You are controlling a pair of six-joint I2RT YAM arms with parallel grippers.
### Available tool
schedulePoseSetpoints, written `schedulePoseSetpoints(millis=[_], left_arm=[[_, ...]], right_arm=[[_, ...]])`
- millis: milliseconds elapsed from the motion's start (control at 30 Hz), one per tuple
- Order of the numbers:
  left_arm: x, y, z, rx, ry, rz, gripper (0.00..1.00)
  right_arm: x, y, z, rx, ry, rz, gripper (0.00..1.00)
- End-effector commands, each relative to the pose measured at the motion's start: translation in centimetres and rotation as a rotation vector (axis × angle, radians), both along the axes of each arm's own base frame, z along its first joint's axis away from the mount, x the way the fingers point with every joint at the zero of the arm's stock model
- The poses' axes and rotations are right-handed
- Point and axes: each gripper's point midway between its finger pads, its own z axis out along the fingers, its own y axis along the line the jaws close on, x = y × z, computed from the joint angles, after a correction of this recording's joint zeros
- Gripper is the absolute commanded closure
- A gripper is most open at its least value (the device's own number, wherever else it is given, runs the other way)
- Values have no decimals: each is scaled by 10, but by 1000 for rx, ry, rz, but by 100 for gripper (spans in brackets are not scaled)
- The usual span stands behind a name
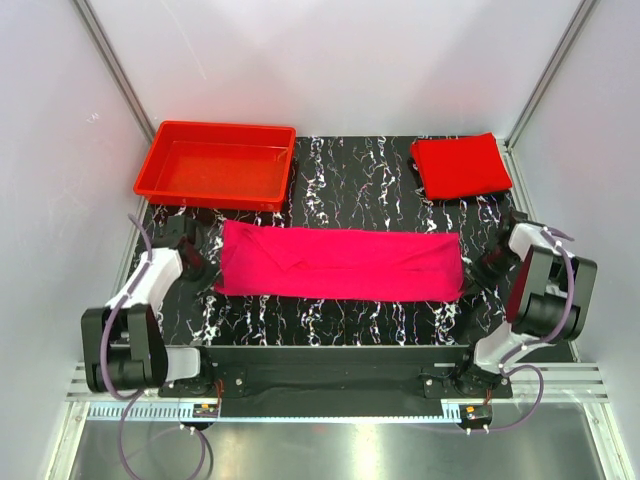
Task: Fold and stack the t-shirts
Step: Fold the tshirt
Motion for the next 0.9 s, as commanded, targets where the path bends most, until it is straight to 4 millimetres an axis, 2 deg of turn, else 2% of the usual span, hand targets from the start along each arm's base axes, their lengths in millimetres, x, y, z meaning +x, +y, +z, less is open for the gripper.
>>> schedulePoseSetpoints(millis=[0,33,67,100,200,233,267,300,333,367,433,467,500,533,600,633,733,800,833,867], left_arm=[[-9,21,13,96,-11,50,60],[-1,23,24,103,-49,49,51],[0,25,30,116,-57,46,37],[4,25,38,123,-81,27,34],[18,27,65,161,-133,-19,33],[21,23,70,159,-151,-37,33],[28,11,79,133,-199,-77,34],[40,-10,87,80,-271,-139,35],[39,-10,87,78,-273,-137,36],[53,-44,95,-18,-364,-224,37],[69,-82,94,-151,-399,-285,39],[74,-111,97,-213,-422,-353,39],[85,-126,92,-236,-398,-370,40],[86,-147,89,-260,-389,-424,41],[96,-165,89,-260,-383,-463,44],[98,-171,76,-254,-346,-470,50],[106,-188,57,-260,-319,-485,60],[107,-194,47,-262,-283,-477,59],[108,-194,45,-251,-268,-471,55],[105,-192,36,-229,-233,-464,47]], right_arm=[[-2,3,23,-23,-38,-25,93],[-2,6,28,-6,-40,-22,84],[5,7,36,5,-69,-12,60],[8,9,43,18,-95,13,52],[15,2,68,-53,-154,90,39],[17,7,75,-65,-175,128,38],[24,10,85,-82,-208,157,37],[26,26,90,-96,-224,245,31],[30,34,93,-99,-241,280,30],[36,44,98,-93,-268,315,30],[46,65,103,-51,-320,361,31],[52,79,109,-39,-342,401,31],[55,90,108,-21,-349,434,32],[61,96,114,-15,-370,458,33],[64,111,116,6,-386,520,34],[65,115,118,9,-393,533,34],[64,125,121,31,-423,559,35],[58,131,119,62,-425,562,35],[56,132,118,66,-425,567,35],[54,131,116,69,-416,567,35]])
